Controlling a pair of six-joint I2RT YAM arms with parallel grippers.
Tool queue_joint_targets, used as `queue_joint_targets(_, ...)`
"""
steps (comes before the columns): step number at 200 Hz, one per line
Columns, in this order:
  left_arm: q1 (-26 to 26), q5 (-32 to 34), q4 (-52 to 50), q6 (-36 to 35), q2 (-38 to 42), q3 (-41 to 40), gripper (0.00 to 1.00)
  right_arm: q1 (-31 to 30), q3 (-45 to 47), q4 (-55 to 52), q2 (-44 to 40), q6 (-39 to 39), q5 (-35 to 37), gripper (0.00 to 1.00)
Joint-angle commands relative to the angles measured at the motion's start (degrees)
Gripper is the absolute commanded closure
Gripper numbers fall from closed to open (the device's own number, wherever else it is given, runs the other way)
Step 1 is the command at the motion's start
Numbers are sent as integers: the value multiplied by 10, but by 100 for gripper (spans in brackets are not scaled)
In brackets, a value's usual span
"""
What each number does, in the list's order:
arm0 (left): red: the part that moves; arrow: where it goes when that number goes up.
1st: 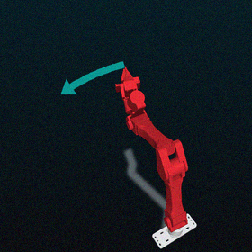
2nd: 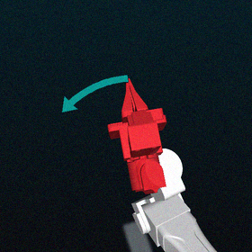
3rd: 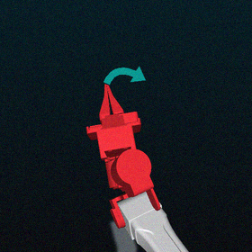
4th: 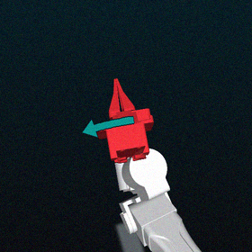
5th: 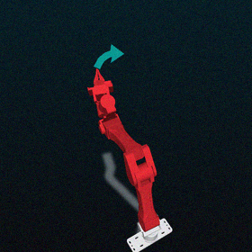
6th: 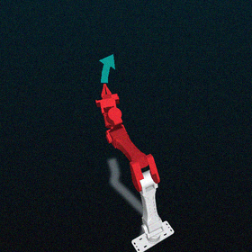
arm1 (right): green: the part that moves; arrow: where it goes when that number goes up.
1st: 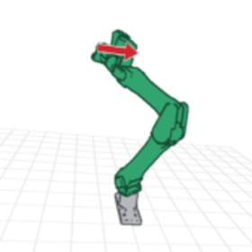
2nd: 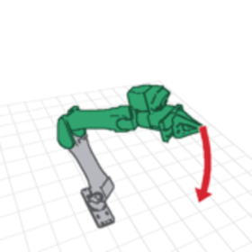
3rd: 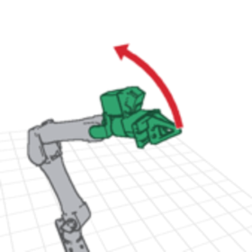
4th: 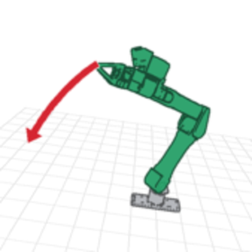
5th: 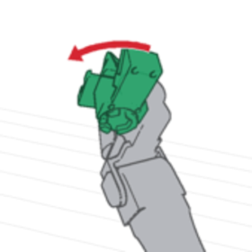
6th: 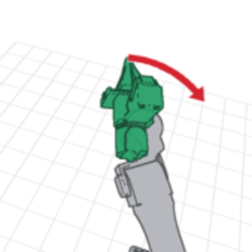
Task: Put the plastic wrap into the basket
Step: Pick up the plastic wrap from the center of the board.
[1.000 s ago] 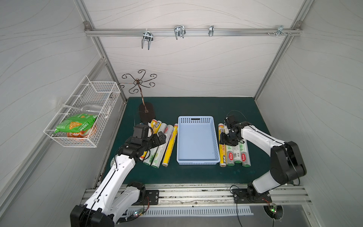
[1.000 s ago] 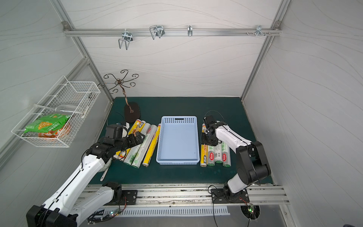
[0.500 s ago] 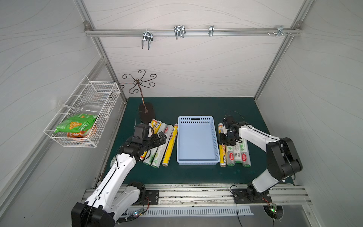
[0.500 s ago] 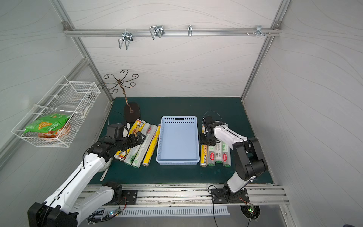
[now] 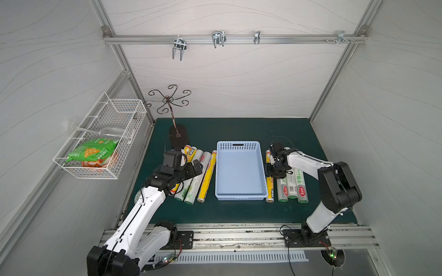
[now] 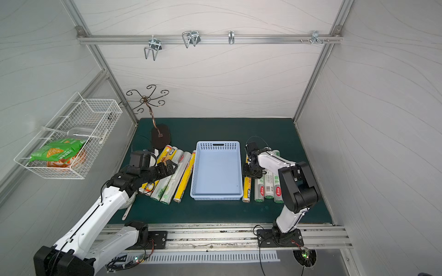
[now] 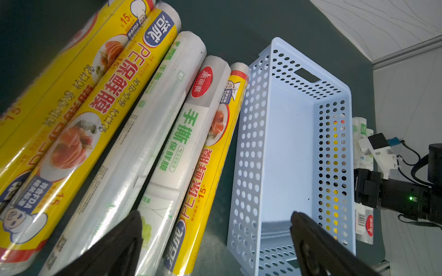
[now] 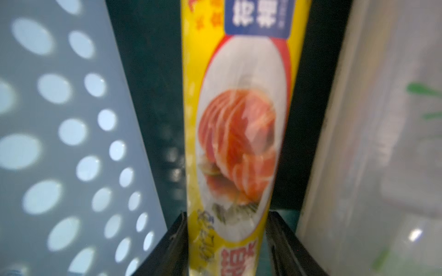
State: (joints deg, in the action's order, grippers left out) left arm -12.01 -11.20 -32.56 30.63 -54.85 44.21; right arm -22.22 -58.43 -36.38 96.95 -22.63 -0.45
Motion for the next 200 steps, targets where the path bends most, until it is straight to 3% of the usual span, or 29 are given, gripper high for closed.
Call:
queue_joint_targets(1,3,-5,25,5,-1,10,1,1,-6,-4,13,0,12,48)
queue_joint_targets(50,3,-6,25,7,0,9,1,2,-15,-6,21,-1,5,50)
queue_joint_targets(111,3,-3,20,6,4,12,1,7,-41,-36,-4,-2,2,65)
queue_joint_targets(200,3,5,0,6,19,27,1,20,-167,-180,-79,9,-14,70)
